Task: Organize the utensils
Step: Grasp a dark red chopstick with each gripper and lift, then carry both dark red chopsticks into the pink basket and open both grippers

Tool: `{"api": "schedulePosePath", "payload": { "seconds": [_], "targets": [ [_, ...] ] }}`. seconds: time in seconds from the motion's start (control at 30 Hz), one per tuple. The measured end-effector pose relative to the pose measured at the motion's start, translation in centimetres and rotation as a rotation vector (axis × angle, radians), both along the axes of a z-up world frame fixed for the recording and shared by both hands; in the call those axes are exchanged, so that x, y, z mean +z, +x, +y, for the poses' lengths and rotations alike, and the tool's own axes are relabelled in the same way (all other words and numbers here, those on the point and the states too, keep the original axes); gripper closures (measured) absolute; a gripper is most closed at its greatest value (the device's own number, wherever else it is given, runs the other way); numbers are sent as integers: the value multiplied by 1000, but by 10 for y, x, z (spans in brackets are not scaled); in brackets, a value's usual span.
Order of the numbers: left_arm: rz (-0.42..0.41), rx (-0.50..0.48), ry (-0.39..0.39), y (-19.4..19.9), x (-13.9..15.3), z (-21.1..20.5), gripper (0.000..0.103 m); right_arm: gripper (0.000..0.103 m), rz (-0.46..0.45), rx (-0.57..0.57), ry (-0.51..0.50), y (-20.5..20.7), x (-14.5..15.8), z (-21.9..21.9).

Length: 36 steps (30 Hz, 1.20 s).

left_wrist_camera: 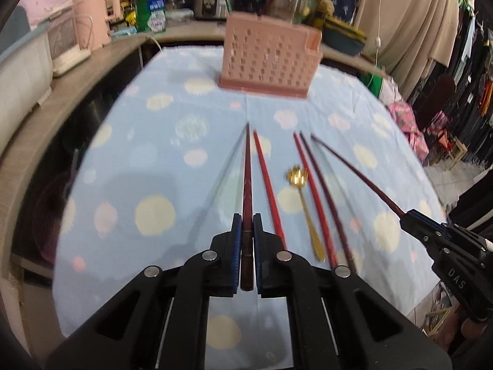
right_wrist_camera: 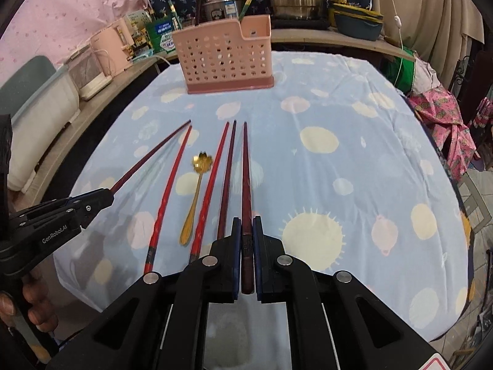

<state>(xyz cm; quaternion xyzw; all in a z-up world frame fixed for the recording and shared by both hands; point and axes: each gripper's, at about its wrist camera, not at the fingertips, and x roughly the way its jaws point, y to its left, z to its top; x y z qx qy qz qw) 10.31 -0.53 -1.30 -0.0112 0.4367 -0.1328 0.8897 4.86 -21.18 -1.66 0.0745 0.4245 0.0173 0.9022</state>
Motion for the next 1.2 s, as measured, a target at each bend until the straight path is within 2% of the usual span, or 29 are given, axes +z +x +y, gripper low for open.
{"api": "schedulePosePath", "payload": {
  "seconds": [0.3, 0.73, 1.03, 1.2],
  "targets": [
    [-181, 52, -57, 37, 84, 15, 96, 96, -173, -39, 15, 25, 72, -30],
    [-372, 76, -105, 115, 181, 8, 96, 96, -370, -59, 84, 107, 151, -61],
    [-495, 95, -142, 170, 235, 0, 96, 96, -523, -59, 138, 174, 195, -60],
    [-527, 96, -151, 199, 246, -5, 96, 96, -581, -53, 167, 210, 209, -52]
  ]
}}
